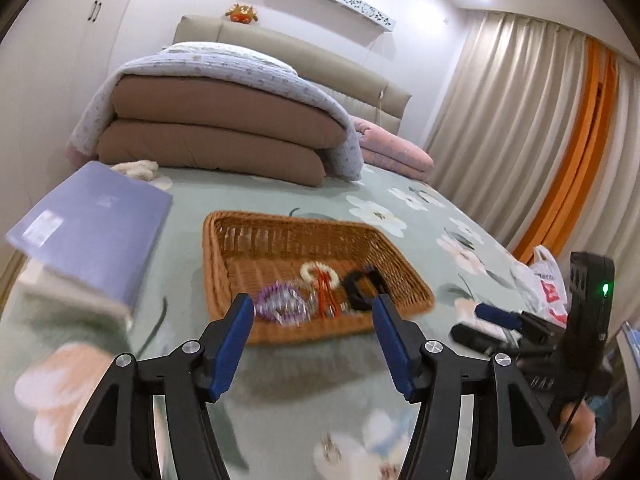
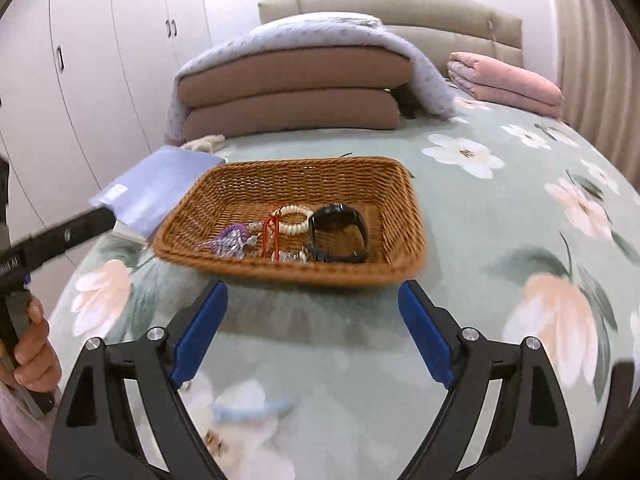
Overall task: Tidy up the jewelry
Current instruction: 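Move both grippers back from the basket to the last jewelry, then grasp gold clasp charm with left gripper while right gripper grasps light blue hair clip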
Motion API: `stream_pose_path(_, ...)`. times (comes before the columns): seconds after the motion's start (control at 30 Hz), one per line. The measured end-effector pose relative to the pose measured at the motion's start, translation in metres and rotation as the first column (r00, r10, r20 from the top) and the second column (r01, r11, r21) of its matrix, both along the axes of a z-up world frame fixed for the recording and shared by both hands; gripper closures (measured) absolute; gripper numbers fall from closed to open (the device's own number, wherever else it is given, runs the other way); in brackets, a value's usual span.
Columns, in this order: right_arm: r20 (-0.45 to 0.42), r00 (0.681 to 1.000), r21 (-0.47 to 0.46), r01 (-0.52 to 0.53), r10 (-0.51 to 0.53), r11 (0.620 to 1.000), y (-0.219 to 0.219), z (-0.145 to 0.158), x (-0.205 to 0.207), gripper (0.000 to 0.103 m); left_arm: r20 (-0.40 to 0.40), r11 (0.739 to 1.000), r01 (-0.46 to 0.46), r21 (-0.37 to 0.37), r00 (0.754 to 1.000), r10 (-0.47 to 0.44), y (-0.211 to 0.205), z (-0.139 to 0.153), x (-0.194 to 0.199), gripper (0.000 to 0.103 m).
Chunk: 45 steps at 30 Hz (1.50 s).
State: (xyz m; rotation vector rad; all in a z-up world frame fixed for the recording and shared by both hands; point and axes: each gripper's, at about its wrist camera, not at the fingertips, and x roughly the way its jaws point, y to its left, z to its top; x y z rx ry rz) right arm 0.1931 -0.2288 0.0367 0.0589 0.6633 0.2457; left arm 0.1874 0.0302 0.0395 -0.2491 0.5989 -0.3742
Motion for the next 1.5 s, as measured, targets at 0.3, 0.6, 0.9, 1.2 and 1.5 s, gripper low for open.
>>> stream_pose_path(0.3,0.011,1.000,0.104,0.015,-0.017,0.995,-0.023,-0.006,-0.084,0.016,0.021,0.997,-0.045,0.057,0.999,0.044,0.001,0.000,-0.087,0.040)
stream_pose_path(0.6,-0.036,0.999,0.074,0.039,-0.037,0.996,-0.018,-0.055,-0.109,0.016,-0.023,0.995,-0.062,0.077,0.998,0.064,0.002,-0.050,-0.117,0.040)
stream_pose_path(0.9,-0.106,0.989,0.027,0.111,-0.107,0.994,-0.011,-0.086,-0.095,0.014,-0.098,0.997,-0.055,0.059,0.993,0.061,0.005,-0.084,-0.102,0.040)
stream_pose_path(1.2,-0.258,0.966,0.105,0.066,-0.037,0.992,-0.008,-0.106,-0.073,0.015,-0.175,0.986,0.032,0.166,0.984,-0.003,-0.023,-0.091,-0.088,0.040)
stream_pose_path(1.5,-0.328,0.944,0.231,0.054,0.025,0.971,0.014,-0.098,-0.047,0.041,-0.263,0.960,0.194,0.202,0.955,-0.138,-0.050,-0.094,-0.046,0.040)
